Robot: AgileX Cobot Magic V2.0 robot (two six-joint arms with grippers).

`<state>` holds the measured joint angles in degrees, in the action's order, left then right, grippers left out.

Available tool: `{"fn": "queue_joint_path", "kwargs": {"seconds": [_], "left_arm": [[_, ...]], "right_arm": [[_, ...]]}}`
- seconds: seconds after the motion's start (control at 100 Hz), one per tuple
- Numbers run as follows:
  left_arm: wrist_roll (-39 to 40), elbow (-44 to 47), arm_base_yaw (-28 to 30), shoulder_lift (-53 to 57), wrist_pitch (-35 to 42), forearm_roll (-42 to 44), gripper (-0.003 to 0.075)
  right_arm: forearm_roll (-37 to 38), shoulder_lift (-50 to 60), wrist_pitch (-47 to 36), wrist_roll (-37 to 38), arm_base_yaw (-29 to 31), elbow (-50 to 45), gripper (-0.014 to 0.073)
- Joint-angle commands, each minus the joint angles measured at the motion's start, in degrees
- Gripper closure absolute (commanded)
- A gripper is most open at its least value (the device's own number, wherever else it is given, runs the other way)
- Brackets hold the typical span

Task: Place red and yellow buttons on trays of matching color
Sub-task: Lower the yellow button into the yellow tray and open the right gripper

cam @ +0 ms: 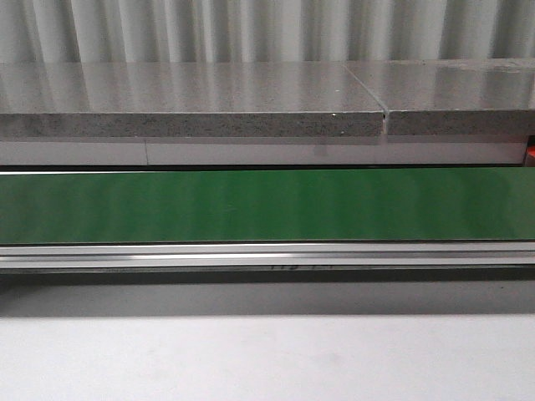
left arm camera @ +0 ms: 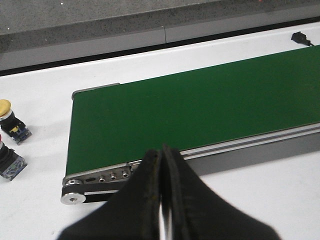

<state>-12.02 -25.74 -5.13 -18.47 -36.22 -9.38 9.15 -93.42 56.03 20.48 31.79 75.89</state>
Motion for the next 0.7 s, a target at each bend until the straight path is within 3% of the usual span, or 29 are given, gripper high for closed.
{"fn": "queue_joint_path", "kwargs": {"seconds": [0.0, 0.56, 0.63, 0.69], "left_arm": [[-0.1, -1.5, -0.3, -0.6, 3.9, -0.9, 0.074], [-0.1, -1.5, -0.3, -0.6, 4.0, -0.9, 0.074], [-0.1, -1.5, -0.3, -0.6, 4.0, -0.9, 0.074], [-0.1, -1.5, -0.3, -0.6, 4.0, -0.9, 0.074]], "right_arm": [[-1.6, -0.1, -2.8, -0.3, 0.5, 1.2, 0.0451], [-3.9, -11.9, -8.2, -0.3, 0.5, 1.2, 0.0449], [-3.9, -12.3, -8.2, -0.3, 0.5, 1.2, 0.0433], [-3.9, -12.4, -8.1, -0.3, 0.5, 1.2, 0.0367]]}}
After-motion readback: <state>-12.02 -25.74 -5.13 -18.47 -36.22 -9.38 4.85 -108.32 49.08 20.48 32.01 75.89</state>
